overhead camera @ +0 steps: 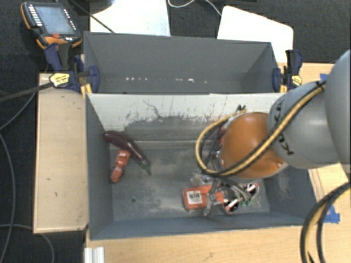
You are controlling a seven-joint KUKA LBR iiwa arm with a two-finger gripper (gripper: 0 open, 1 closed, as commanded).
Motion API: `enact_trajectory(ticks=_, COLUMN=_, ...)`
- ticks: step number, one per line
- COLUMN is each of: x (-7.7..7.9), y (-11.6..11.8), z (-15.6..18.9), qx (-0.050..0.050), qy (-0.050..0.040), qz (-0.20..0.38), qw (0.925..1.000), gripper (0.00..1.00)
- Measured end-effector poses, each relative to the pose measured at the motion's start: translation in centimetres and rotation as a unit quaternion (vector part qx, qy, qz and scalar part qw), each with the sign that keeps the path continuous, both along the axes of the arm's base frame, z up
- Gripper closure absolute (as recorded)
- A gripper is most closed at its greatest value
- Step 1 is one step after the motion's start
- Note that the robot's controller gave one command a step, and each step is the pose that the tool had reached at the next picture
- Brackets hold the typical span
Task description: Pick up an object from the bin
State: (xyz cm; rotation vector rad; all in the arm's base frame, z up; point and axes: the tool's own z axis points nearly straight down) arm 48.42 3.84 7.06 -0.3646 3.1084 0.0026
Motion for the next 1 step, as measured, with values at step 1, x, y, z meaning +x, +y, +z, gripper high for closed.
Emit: enact_trajectory(ticks=1, x=0.00, y=0.00, z=0.00, qx=0.000, qy=0.0000, qz=-0.001, qw=1.0000, gripper=1.00)
